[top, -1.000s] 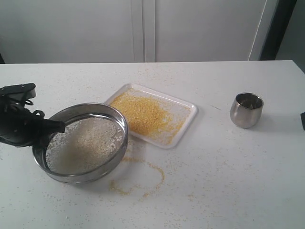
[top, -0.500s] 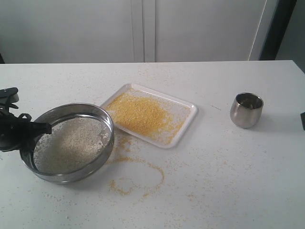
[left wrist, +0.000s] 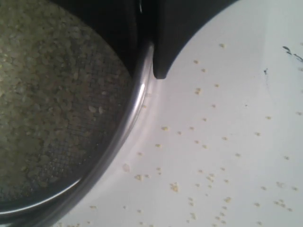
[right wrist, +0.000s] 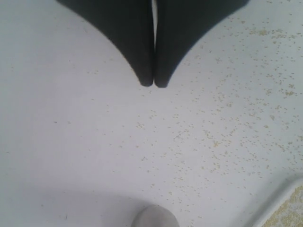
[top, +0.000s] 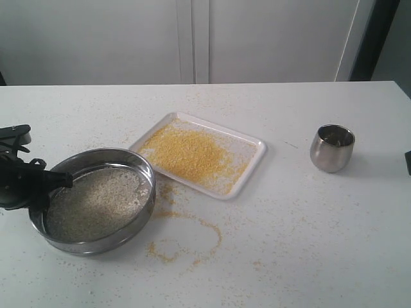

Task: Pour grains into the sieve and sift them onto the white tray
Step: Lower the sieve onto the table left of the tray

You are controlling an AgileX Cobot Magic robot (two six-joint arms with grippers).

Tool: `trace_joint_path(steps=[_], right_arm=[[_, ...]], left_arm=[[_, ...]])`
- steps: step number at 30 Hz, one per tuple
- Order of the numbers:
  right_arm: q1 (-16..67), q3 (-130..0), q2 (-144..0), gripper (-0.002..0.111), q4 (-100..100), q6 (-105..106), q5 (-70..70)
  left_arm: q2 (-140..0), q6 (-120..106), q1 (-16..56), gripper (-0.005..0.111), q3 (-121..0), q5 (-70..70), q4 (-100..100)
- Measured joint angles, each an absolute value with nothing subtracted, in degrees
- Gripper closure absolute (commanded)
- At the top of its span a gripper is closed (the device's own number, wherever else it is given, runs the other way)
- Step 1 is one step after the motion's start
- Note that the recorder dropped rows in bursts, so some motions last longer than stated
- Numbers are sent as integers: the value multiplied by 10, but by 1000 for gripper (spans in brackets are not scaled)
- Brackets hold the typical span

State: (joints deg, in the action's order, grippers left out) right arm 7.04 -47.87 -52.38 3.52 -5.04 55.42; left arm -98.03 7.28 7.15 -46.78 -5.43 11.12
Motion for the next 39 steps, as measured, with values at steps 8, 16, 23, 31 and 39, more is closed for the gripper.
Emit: trace_joint_path(steps=[8,16,23,31,39], right_arm=[[70,-479,-524,108,35,-50,554],[70,-479,-524,108,35,-50,554],[70,-479,-524,108,35,-50,554],[70,-479,-524,108,35,-50,554],[70,-479,-524,108,35,-50,554]], left_arm=[[-980,61,72,107,-468,-54,113],[-980,57,72,91,-468,-53,115],[-981,57,72,52,-468,-51,121],[-981,57,72,46,-468,-51,121],[-980,57,72,46,-468,-51,121]])
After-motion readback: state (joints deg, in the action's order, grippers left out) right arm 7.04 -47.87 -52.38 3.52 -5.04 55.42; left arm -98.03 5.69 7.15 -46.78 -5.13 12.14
